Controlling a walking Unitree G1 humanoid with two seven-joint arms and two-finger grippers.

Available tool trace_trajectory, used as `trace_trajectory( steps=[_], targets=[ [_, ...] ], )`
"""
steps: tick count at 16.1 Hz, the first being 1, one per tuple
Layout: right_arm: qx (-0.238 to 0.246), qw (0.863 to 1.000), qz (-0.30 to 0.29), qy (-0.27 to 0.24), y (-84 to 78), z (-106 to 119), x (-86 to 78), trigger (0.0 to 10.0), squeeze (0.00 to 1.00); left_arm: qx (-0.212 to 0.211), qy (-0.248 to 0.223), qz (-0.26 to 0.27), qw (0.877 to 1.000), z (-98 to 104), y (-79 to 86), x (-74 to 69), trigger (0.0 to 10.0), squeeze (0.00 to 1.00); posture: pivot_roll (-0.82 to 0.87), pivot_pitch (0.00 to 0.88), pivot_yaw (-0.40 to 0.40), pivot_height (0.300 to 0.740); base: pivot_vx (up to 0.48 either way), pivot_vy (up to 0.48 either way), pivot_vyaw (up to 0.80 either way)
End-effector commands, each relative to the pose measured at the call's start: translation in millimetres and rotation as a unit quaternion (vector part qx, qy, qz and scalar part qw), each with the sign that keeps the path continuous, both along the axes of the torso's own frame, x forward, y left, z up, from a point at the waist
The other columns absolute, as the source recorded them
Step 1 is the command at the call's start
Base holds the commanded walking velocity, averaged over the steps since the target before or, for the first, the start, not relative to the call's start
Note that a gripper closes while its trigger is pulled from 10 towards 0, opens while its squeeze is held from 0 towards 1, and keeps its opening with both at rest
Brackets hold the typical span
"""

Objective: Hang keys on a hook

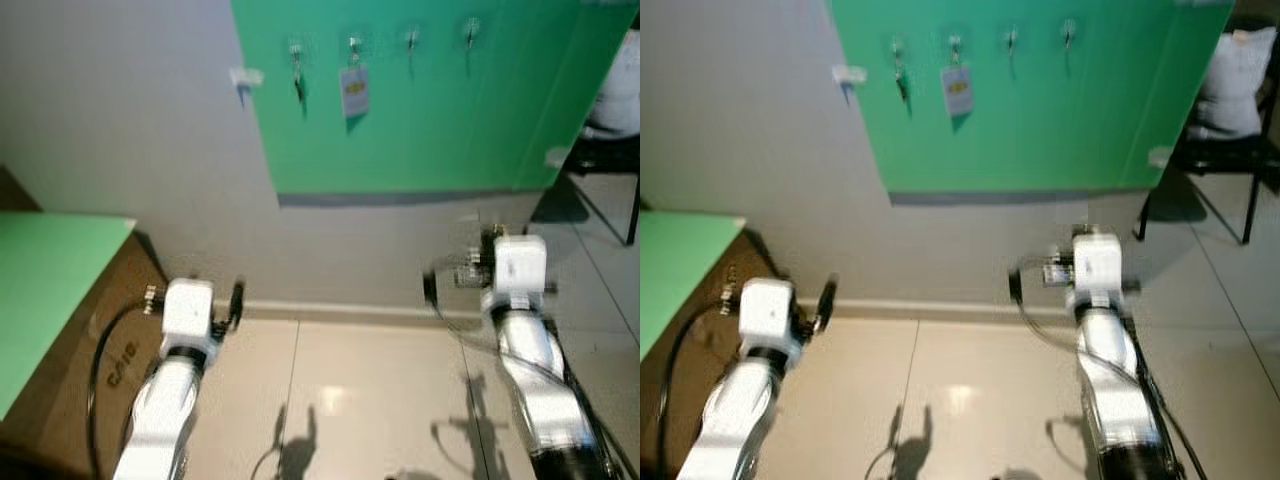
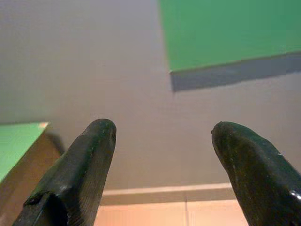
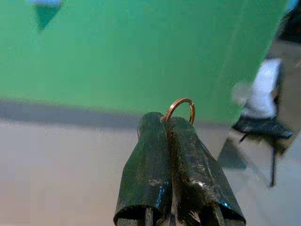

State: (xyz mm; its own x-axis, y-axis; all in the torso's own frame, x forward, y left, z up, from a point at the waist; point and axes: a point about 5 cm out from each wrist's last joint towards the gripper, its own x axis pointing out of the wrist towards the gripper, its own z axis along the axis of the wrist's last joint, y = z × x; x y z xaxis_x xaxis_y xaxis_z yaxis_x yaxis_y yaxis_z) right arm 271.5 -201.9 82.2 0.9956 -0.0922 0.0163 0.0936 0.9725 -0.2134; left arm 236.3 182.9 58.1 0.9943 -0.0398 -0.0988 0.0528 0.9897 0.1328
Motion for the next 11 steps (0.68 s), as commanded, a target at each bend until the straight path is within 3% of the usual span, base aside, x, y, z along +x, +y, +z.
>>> trace_trajectory(
  steps=[1,3,5,11],
  targets=[
    [0.028,0.999,0.018,-0.018,4.6,6.2,-2.1,0.0,0.01,0.003,-0.016,-0.004,1.0,5.6,-0.4,0.7,10.0,0.0,-0.18,0.0,0.089,0.74,0.0,0.0,0.0],
    [0.061,0.997,0.037,-0.002,9.0,-1.7,-7.9,0.0,0.0,-0.012,-0.013,-0.009,1.0,7.0,-6.0,1.1,10.0,0.0,-0.18,0.0,0.09,0.74,0.0,0.0,0.0],
    [0.075,0.995,0.06,-0.004,18.5,-1.5,-5.7,0.0,0.0,-0.029,-0.027,-0.017,0.999,16.2,-11.5,10.6,10.0,0.0,-0.19,0.0,0.098,0.74,0.0,-0.146,0.0],
    [0.092,0.993,0.076,-0.014,28.3,5.1,7.1,0.0,0.0,-0.017,-0.041,-0.037,0.998,28.0,-14.9,30.7,10.0,0.0,-0.2,0.0,0.118,0.74,0.0,-0.441,0.0]
  ],
)
